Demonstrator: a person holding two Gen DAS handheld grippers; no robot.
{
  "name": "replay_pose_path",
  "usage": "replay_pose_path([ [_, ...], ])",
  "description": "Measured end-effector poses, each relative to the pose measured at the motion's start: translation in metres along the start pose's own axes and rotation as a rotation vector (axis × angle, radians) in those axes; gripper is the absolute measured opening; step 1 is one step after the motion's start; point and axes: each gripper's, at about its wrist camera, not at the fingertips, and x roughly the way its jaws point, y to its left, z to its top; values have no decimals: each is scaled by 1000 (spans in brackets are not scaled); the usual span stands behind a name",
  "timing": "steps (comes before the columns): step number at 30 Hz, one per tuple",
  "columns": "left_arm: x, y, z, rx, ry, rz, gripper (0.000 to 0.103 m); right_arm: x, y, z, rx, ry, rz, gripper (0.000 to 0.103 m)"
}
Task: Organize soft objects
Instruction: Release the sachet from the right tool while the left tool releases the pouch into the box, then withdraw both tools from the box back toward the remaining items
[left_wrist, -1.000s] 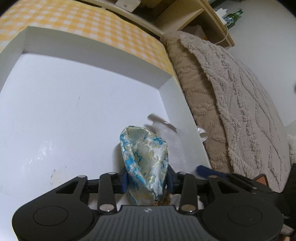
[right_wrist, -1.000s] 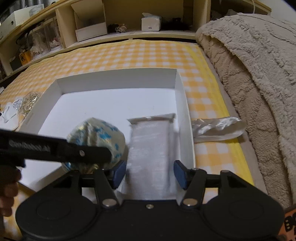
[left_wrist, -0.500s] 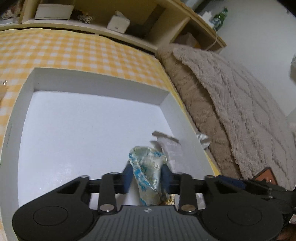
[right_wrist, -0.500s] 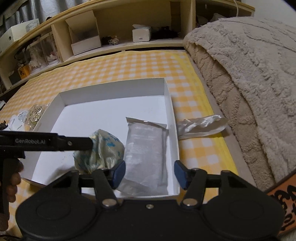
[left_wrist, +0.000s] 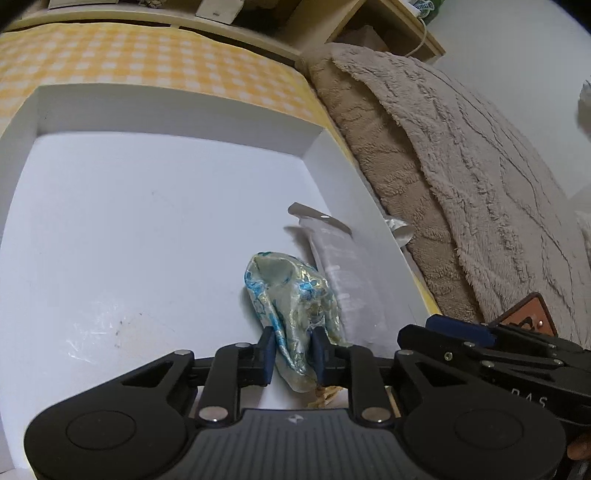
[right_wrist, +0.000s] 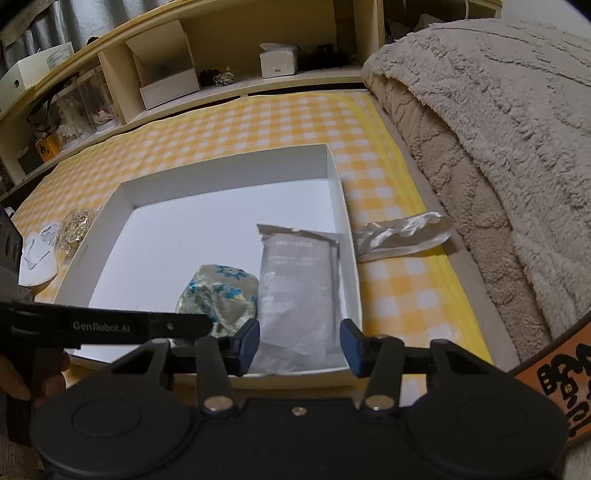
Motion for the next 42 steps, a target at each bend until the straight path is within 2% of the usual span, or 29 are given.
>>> replay_pose_path([
  [5,-5,1,2,-3,7,15,25,-3,0,-1,3,3,-5,48],
  [13,-28,-3,4,53,-8,76,44,-15,2,1,10,-20,4,48],
  [24,-85,-9,2,123,-82,117,73,-55,16,5,14,-84,5,53],
  [28,-107,-12,-3,150,-111,136,81,-73,23,3,14,-117,1,61],
  [35,-139,-15,-12,173,-157,174,103,-97,33,-4,19,-161,-17,78],
  [39,-153,-15,-17,181,-170,207,103,-110,38,-9,19,-181,-39,90],
  [40,-156,-16,-18,186,-174,214,103,-113,40,-10,25,-189,-45,99],
  [42,-162,-15,-20,189,-186,224,103,-120,42,-13,28,-199,-49,103],
])
